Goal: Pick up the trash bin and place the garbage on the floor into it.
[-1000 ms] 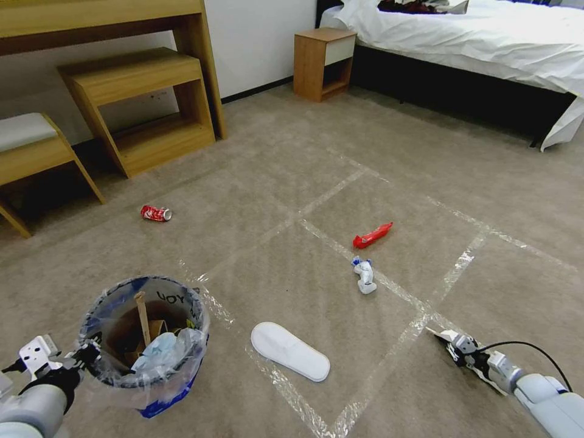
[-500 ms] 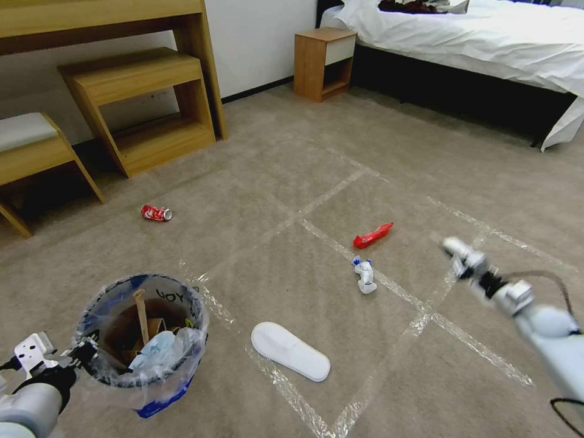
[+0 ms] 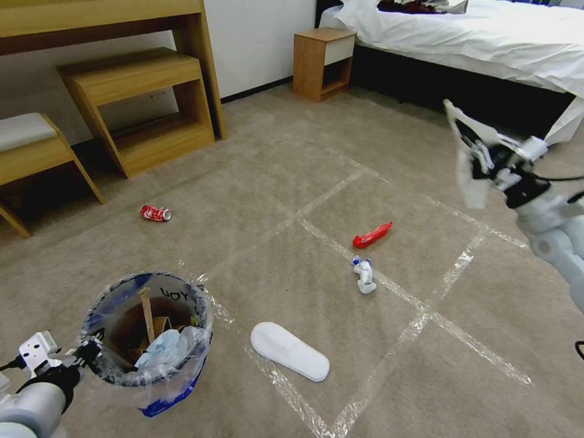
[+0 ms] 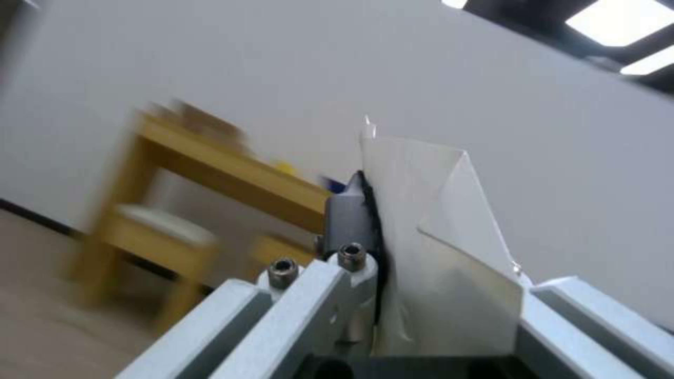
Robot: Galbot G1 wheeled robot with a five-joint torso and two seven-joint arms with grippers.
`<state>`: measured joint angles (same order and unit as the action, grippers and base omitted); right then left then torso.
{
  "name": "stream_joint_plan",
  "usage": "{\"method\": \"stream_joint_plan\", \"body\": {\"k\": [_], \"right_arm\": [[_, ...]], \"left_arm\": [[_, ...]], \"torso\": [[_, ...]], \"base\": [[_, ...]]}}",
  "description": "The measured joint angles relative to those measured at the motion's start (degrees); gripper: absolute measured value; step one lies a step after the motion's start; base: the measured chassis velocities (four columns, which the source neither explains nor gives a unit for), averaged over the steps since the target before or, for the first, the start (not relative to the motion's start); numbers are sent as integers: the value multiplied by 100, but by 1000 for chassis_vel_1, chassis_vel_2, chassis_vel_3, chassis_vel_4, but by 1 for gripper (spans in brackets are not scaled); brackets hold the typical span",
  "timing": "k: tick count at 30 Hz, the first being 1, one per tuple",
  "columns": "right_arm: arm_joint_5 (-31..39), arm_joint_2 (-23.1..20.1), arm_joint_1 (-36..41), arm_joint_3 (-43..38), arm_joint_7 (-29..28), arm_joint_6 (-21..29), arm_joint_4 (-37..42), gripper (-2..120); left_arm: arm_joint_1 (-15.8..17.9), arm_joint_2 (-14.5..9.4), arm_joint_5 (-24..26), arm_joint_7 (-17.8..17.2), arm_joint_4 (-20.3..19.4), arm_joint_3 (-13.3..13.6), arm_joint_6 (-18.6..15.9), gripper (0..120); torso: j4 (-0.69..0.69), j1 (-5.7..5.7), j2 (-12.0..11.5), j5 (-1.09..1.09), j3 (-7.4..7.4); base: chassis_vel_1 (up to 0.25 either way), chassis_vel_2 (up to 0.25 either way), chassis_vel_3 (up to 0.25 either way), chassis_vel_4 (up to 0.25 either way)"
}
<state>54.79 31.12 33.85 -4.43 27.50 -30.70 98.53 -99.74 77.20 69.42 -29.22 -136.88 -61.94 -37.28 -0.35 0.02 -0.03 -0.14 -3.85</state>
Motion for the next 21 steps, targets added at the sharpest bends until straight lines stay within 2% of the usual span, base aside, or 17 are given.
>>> {"method": "stream_joint_plan", "body": {"k": [3, 4, 7, 8, 11, 12, 14, 15, 17, 19, 21], "right_arm": [[-66, 454, -334, 661, 54, 351, 399, 0], [-66, 454, -334, 661, 54, 351, 399, 0], [-230, 1136, -714, 1549, 68, 494, 470, 0], [-230, 1136, -714, 1549, 68, 494, 470, 0], [-361, 1788, -1091, 2449, 54, 561, 418, 0], [-361, 1788, -1091, 2449, 54, 561, 418, 0], [-461, 2187, -1347, 3004, 72, 564, 250, 0], [-461, 2187, -1347, 3004, 72, 564, 250, 0], [-569, 2512, -1532, 3365, 119, 540, 38, 0], [-586, 2578, -1567, 3438, 131, 530, -9, 0], [-662, 3158, -1843, 3946, 197, 471, -373, 0]], "left_arm": [[15, 7, -30, 37, 39, 32, 0, 0], [15, 7, -30, 37, 39, 32, 0, 0], [19, 61, -100, 87, 65, 64, 1, 0], [19, 61, -100, 87, 65, 64, 1, 0], [16, 82, -160, 106, 113, 65, 1, 0], [16, 82, -160, 106, 113, 65, 1, 0], [25, 80, -181, 110, 158, 48, 1, 0], [25, 80, -181, 110, 158, 48, 1, 0], [46, 109, -218, 122, 192, 50, 1, 0], [50, 116, -225, 124, 196, 51, 1, 0], [72, 167, -284, 135, 242, 76, 1, 0]], "torso": [[-2, 0, 0, 3, 0], [-2, 0, 0, 3, 0], [-1, 0, -1, 4, -1], [-1, 0, -1, 4, -1], [1, 0, 0, 1, -1], [1, 0, 0, 1, -1], [-1, 0, 0, 0, 0], [-1, 0, 0, 0, 0], [-2, 0, 0, 2, -1], [-1, 0, 0, 1, -1], [-3, 0, 0, 0, -1]], "base": [[0, 0, 0, 0], [0, 0, 0, 0], [0, 0, 0, 0], [0, 0, 0, 0], [0, 0, 0, 0], [0, 0, 0, 0], [0, 0, 0, 0], [0, 0, 0, 0], [0, 0, 0, 0], [0, 0, 0, 0], [0, 0, 0, 0]]}}
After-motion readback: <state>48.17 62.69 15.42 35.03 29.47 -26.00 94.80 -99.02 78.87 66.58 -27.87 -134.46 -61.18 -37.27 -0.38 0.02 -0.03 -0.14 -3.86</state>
